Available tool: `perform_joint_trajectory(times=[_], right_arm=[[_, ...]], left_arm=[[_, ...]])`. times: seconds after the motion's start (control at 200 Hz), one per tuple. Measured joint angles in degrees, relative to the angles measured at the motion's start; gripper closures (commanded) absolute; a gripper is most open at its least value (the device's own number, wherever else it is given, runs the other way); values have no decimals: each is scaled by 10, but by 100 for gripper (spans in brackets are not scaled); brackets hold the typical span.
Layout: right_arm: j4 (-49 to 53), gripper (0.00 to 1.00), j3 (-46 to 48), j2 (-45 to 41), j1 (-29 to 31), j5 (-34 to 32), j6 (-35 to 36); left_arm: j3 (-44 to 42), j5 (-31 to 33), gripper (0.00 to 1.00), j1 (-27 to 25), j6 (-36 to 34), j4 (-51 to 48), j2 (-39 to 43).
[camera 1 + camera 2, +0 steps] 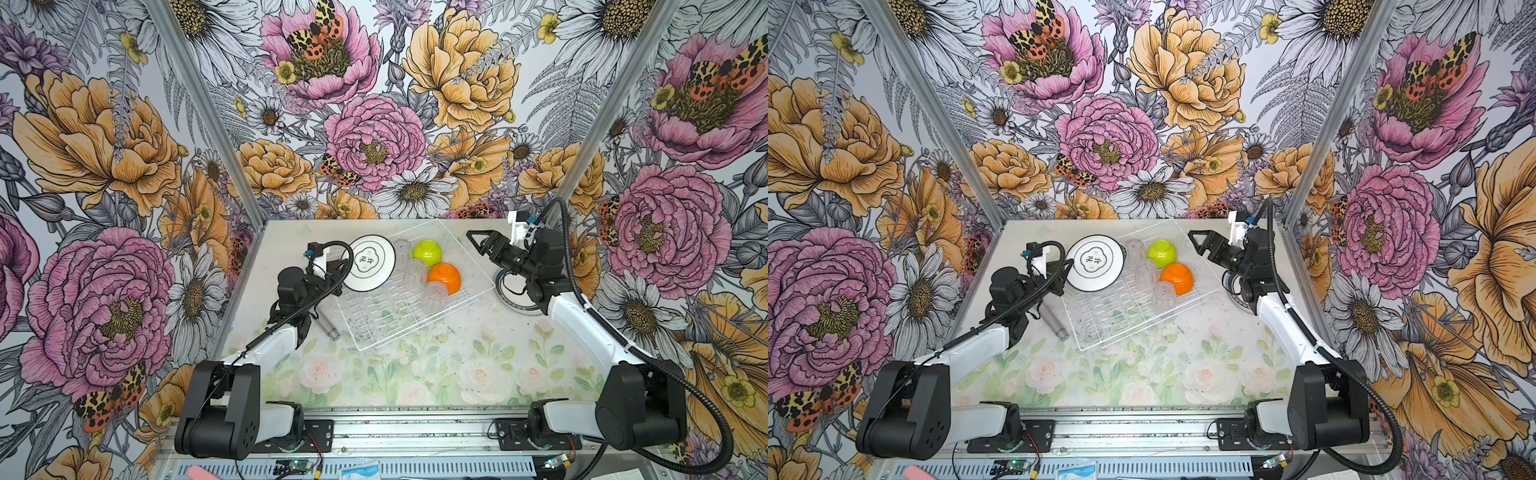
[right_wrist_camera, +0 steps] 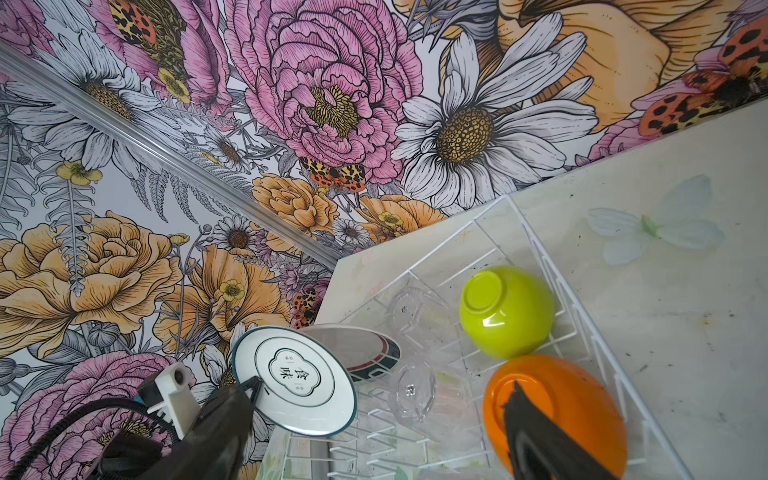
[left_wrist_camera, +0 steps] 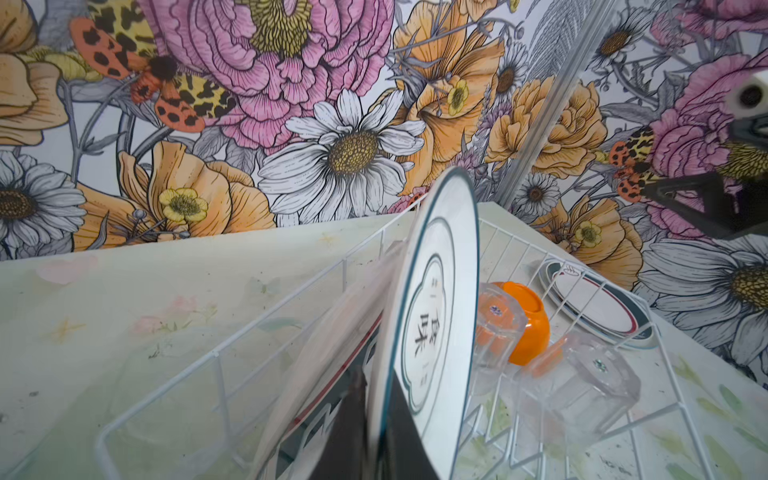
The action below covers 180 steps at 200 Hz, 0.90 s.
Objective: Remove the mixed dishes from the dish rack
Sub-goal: 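Raise the white plate with the left gripper while the right gripper reaches toward it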
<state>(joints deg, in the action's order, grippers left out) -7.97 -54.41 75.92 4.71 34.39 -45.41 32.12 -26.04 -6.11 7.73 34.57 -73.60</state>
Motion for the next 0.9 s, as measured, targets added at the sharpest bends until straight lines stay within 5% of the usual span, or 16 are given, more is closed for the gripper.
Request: perform_joint_trajectory(times=[0.901], right_arm=[[0, 5, 0, 0, 33, -3, 0]], left_arm=[[0, 3, 100, 4, 163, 89, -38]])
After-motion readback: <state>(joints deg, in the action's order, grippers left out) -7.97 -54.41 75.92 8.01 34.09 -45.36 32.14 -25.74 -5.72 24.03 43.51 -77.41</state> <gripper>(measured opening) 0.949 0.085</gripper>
